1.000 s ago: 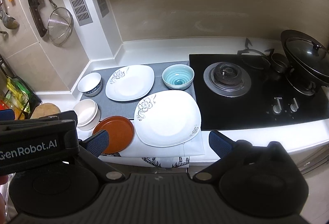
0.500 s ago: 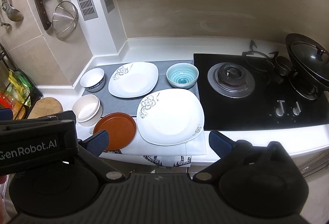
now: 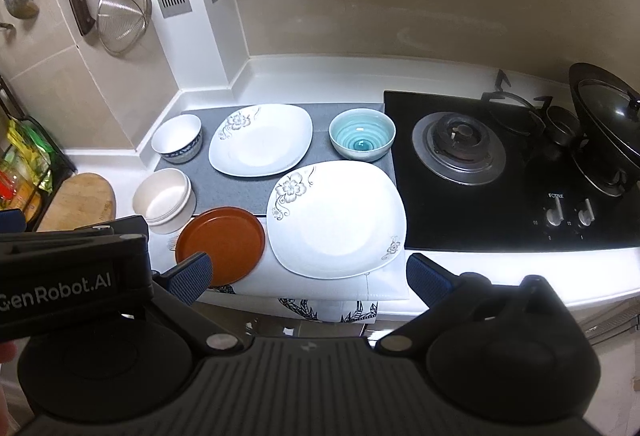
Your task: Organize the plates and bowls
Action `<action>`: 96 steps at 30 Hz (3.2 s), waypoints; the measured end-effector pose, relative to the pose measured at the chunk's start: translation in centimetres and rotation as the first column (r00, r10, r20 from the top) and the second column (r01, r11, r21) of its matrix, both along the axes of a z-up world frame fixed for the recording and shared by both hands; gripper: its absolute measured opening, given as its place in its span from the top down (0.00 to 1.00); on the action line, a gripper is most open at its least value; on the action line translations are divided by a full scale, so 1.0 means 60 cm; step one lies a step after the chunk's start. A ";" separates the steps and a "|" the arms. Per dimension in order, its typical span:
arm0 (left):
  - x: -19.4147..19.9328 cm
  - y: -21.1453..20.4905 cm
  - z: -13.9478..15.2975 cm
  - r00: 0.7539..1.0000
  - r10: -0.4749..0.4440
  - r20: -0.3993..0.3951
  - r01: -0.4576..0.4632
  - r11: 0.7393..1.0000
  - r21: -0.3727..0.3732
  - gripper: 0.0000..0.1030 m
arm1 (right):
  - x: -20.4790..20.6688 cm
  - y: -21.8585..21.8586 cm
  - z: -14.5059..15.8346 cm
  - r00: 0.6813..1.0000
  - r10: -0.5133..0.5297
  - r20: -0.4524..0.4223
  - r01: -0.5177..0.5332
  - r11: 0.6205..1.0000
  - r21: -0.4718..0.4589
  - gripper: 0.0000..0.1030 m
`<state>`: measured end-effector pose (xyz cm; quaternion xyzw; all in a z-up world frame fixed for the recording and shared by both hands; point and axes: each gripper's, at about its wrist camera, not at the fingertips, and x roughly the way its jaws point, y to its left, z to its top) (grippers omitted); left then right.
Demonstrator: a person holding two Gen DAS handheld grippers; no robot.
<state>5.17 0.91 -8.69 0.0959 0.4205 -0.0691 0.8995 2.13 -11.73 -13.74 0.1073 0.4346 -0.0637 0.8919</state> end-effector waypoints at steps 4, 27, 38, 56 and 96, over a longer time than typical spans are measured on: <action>0.045 0.046 -0.051 0.997 -0.071 -0.019 0.068 0.990 -0.126 0.01 | 0.014 0.000 -0.041 0.993 0.054 0.105 -0.055 0.998 0.006 0.00; 0.478 -0.065 -0.412 0.749 -0.445 -0.491 0.271 0.882 -0.385 0.52 | 0.072 -0.305 -0.344 0.901 -0.431 0.049 0.340 0.773 0.536 0.34; 0.487 -0.098 -0.483 0.710 -0.378 -0.594 0.226 0.921 -0.317 0.74 | 0.117 -0.319 -0.449 0.973 -0.224 0.047 0.168 0.837 0.521 0.81; 0.463 -0.104 -0.473 0.675 -0.366 -0.641 0.265 0.931 -0.252 0.65 | 0.135 -0.321 -0.467 0.982 -0.185 0.044 0.122 0.791 0.599 0.66; 0.380 -0.059 -0.296 0.841 -0.284 -0.461 0.187 0.951 -0.244 0.70 | 0.077 -0.364 -0.371 0.982 -0.147 0.118 0.047 0.798 0.601 0.83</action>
